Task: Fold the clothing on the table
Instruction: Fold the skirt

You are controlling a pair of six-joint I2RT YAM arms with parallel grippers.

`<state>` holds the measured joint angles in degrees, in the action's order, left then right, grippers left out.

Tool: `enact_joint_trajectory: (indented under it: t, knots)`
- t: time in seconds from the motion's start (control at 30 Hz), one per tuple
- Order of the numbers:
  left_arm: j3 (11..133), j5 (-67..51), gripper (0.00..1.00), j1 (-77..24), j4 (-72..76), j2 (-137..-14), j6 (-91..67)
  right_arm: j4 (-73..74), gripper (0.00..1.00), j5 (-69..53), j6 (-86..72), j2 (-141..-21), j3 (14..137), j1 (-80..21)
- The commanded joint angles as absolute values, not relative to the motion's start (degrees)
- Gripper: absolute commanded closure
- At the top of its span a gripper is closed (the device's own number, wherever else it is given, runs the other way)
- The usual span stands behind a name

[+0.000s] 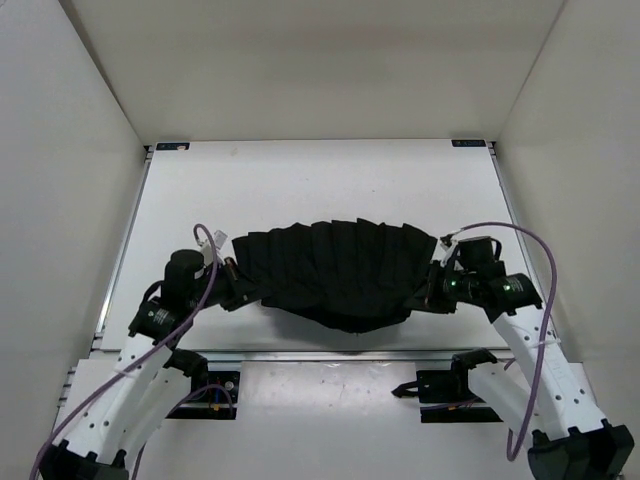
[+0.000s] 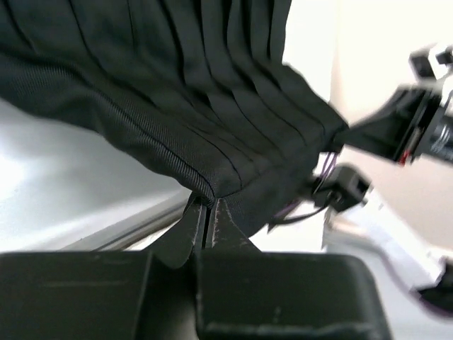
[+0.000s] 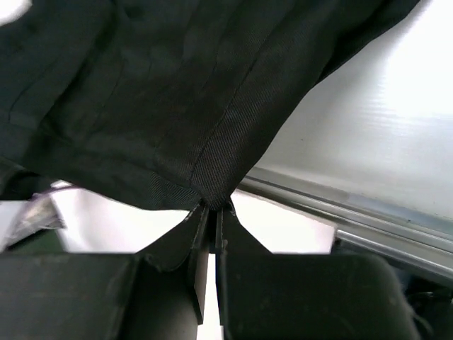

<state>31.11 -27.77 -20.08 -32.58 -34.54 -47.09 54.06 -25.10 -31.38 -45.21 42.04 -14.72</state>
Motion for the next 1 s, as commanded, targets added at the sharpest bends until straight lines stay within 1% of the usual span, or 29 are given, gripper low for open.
enact_joint_trajectory:
  t: [0.0, 0.03, 0.07, 0.1, 0.13, 0.17, 0.2, 0.23, 0.27, 0.3, 0.33, 0.37, 0.4, 0.43, 0.47, 0.53, 0.63, 0.77, 0.8, 0.83, 0.87, 0.97]
  knots:
    - [36.5, -24.1, 1.0, -18.2, -31.6, -39.9, -50.1, 53.4, 1.0, -31.2, -26.2, -48.6, 47.6, -7.9]
    - [37.8, -23.0, 1.0, -18.2, -29.3, -42.3, -49.7, 49.8, 1.0, -31.9, -25.1, -52.0, 48.7, -7.1]
    - [39.6, -22.3, 1.0, -16.7, -28.2, -47.3, -49.0, 47.5, 1.0, -33.3, -24.3, -56.5, 49.2, -5.6]
    - [40.6, -22.9, 1.0, -14.1, -25.8, -52.5, -48.7, 43.9, 1.0, -34.2, -23.5, -59.1, 51.0, -3.2]
    - [41.0, -24.2, 1.0, -12.4, -22.2, -54.9, -48.8, 40.4, 1.0, -34.5, -23.4, -64.5, 53.5, -2.5]
    - [41.0, -25.7, 1.0, -8.3, -17.5, -59.7, -49.9, 36.3, 1.0, -35.3, -23.5, -70.4, 54.8, -1.2]
    - [41.5, -26.3, 1.0, -4.8, -15.7, -64.6, -50.2, 34.6, 1.0, -35.5, -24.4, -73.2, 57.9, -0.1]
    - [41.7, -26.4, 1.0, -3.2, -11.4, -67.2, -52.1, 31.6, 1.0, -36.0, -25.0, -78.6, 61.7, -0.1]
    - [42.5, -27.5, 0.92, -0.7, -8.0, -72.6, -53.8, 29.8, 1.0, -37.6, -25.3, -84.4, 63.9, 1.6]
    - [45.2, -29.1, 0.71, -0.1, -6.3, -78.6, -54.6, 27.0, 0.94, -39.4, -27.1, -89.9, 68.0, 2.5]
    - [46.7, -30.0, 0.63, 1.4, -3.8, -83.8, -55.0, 25.1, 0.84, -40.9, -27.8, -92.3, 72.1, 2.8]
    - [50.0, -31.0, 0.53, 1.7, -2.3, -86.1, -55.2, 23.2, 0.77, -43.7, -28.4, -96.6, 73.8, 3.2]
    - [53.7, -32.9, 0.49, 1.8, -1.9, -90.6, -54.7, 23.0, 0.64, -43.7, -28.9, -98.1, 77.0, 3.4]
    - [55.4, -33.4, 0.46, 1.7, -2.0, -94.2, -54.8, 23.9, 0.61, -42.8, -29.0, -100.5, 79.6, 3.6]
    - [58.1, -35.6, 0.45, 2.1, -0.7, -95.3, -55.1, 25.1, 0.58, -41.1, -28.2, -101.5, 80.6, 3.2]
    - [61.1, -38.0, 0.47, 2.5, 3.6, -99.0, -56.8, 26.2, 0.46, -37.0, -27.2, -101.6, 81.1, 3.2]
    - [59.9, -38.0, 0.53, 2.5, 4.6, -96.4, -57.8, 26.5, 0.44, -31.2, -25.1, -98.9, 77.2, 3.3]
    - [57.4, -35.6, 0.56, 0.9, 2.2, -90.8, -55.0, 24.0, 0.44, -26.9, -24.1, -91.7, 67.0, 3.5]
    - [58.0, -34.8, 0.53, -2.2, 0.3, -90.6, -52.4, 21.5, 0.45, -26.8, -24.3, -90.2, 65.2, 3.2]
    - [59.1, -33.8, 0.48, -3.9, 0.0, -91.7, -49.7, 19.7, 0.46, -28.2, -22.8, -89.4, 62.7, 3.3]
    - [59.3, -33.3, 0.47, -5.3, -2.9, -93.1, -48.4, 17.1, 0.46, -29.2, -21.0, -89.0, 61.4, 3.3]
    - [64.7, -30.9, 0.46, -8.1, -7.7, -97.6, -40.2, 15.3, 0.54, -32.7, -14.9, -91.8, 63.8, 2.4]
